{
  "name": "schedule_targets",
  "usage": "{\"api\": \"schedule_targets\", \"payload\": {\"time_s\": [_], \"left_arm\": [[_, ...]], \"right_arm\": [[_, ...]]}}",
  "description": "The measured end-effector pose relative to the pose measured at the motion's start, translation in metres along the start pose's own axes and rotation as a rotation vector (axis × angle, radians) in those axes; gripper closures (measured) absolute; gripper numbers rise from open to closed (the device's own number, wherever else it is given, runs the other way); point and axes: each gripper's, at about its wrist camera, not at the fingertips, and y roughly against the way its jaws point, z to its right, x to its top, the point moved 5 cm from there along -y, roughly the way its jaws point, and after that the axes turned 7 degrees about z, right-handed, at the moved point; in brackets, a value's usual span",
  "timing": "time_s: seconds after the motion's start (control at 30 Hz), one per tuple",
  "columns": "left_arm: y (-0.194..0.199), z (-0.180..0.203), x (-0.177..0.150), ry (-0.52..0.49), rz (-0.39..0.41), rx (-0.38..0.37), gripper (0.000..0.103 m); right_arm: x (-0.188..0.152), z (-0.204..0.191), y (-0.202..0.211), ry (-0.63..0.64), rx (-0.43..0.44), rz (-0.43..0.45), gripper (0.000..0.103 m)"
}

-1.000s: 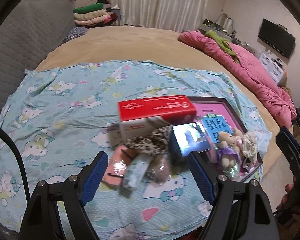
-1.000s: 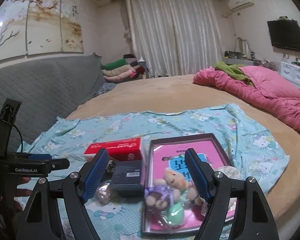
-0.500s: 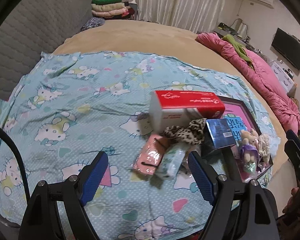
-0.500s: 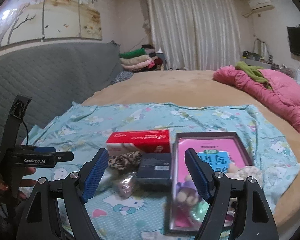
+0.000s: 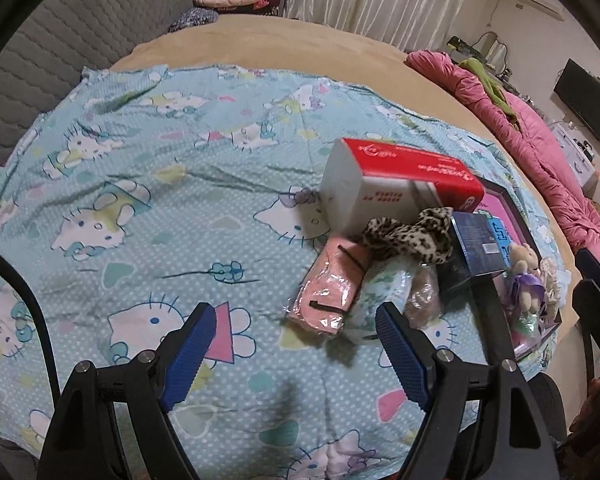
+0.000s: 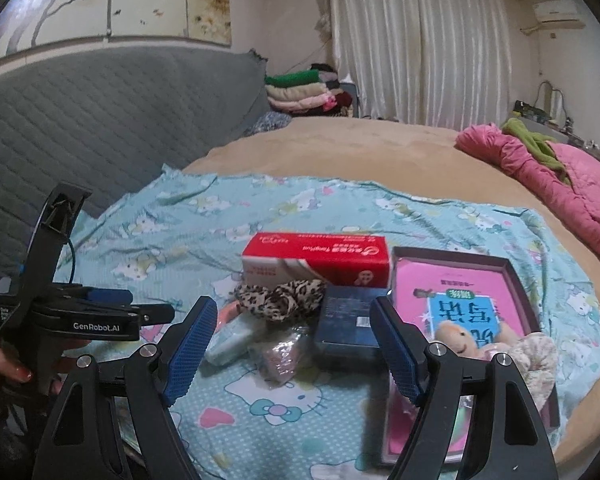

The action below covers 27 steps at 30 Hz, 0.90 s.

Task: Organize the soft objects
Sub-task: 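Reach the left gripper around the pink bagged item while the right approaches the leopard-print scrunchie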

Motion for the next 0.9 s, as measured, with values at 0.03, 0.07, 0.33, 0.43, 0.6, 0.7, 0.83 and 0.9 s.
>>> {"api": "schedule_targets", "payload": {"time_s": [0.03, 0.07, 0.33, 0.43, 0.6, 0.7, 0.83, 0.9], "left_arm": [[-0.002, 0.0, 0.0, 0.005, -0.003, -0.004, 0.022], [-0.006, -0.002, 0.0, 0.012, -0.004, -0.014, 0.022], [-0.04, -0.005, 0.0, 0.021, -0.042, -0.052, 0.022], [-0.05, -0.004, -0.001, 0.017, -0.05, -0.076, 0.022], [-0.065, -0.007, -0.002, 0.028, -0.06, -0.12, 0.022], [-0.073, -0.009, -0.002, 0.028, -0.067, -0.128, 0.022], [-0.079, -0.007, -0.003, 0.0, -0.07, -0.126, 0.022], [-0.08, -0.005, -0.004, -0.022, -0.069, -0.123, 0.022]], "right_arm": [[0.0, -0.001, -0.004, 0.001, 0.001, -0.007, 0.023], [0.0, -0.003, -0.009, 0.002, 0.004, -0.014, 0.023], [-0.001, -0.019, -0.047, 0.048, 0.014, -0.067, 0.023], [-0.005, -0.021, -0.064, 0.059, 0.021, -0.1, 0.023], [-0.011, -0.024, -0.097, 0.08, 0.024, -0.166, 0.023], [-0.015, -0.026, -0.115, 0.099, 0.019, -0.205, 0.023], [-0.018, -0.028, -0.135, 0.131, -0.009, -0.236, 0.023], [-0.019, -0.029, -0.145, 0.14, -0.015, -0.256, 0.023]]}}
